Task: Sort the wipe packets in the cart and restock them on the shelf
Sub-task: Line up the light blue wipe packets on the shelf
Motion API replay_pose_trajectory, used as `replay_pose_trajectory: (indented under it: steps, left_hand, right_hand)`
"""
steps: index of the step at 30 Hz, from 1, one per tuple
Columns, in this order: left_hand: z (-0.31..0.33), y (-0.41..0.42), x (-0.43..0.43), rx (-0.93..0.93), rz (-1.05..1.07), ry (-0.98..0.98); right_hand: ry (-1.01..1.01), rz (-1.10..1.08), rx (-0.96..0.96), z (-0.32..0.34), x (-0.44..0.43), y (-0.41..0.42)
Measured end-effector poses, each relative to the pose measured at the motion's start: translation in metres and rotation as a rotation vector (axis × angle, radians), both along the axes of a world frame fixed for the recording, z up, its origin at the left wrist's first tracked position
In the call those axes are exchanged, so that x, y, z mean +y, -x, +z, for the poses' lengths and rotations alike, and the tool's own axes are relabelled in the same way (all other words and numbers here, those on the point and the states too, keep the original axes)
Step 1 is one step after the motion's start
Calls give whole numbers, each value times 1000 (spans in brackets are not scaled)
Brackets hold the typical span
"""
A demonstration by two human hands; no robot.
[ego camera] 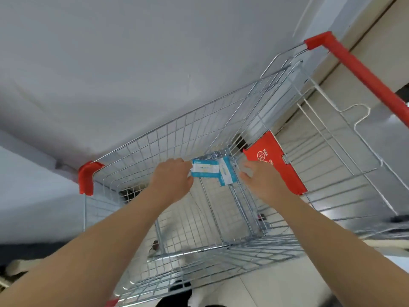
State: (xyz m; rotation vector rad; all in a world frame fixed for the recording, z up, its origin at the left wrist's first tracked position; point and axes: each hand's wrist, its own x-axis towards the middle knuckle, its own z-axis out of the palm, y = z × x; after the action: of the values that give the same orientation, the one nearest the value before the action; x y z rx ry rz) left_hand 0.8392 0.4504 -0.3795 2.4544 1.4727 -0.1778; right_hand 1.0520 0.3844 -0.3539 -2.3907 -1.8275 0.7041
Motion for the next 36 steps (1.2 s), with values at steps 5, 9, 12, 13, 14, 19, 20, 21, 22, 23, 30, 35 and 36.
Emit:
replay_pose_trajectory:
  steps: [5, 9, 12, 13, 14, 19, 20, 21, 22, 23, 30, 35, 36]
  left_hand:
    - [-105, -47, 53, 20, 16, 99]
    - [-195, -80, 88, 68, 31, 111]
    - [-259, -98, 109, 95, -45, 168]
    - [-276, -102, 114, 109, -73, 181]
    - [-290, -105, 118, 121, -84, 187]
    - [-317, -109, 121, 191, 42, 119]
    - [-316, -106, 119, 184, 104, 131]
    - [-315, -102, 117, 165, 156, 143]
    - [-314, -96, 114, 125, 208, 163]
    - [-314, -90, 110, 49, 269, 198]
    - [-295, -50, 82, -328, 548, 336]
    - [-290, -23, 74, -318, 548, 315]
    - [-289, -18, 73, -318, 558, 322]
  right_hand:
    - [67, -38, 49, -106, 45, -38]
    - [51, -47, 137, -195, 78, -61]
    - [24, -72, 188, -251, 93, -72]
    - [14, -86, 213, -264, 96, -74]
    - [3, -96, 240, -276, 98, -76]
    - [0, -149, 304, -315, 106, -83]
    - [2, -161, 315, -320, 108, -84]
    - [8, -168, 319, -322, 109, -83]
    - [14, -167, 318, -326, 110, -83]
    - [24, -157, 306, -328, 112, -82]
    - [-5, -192, 283, -348, 124, -54]
    - [-83, -326, 304, -351, 134, -35]
    - [-96, -355, 323, -354, 136, -33]
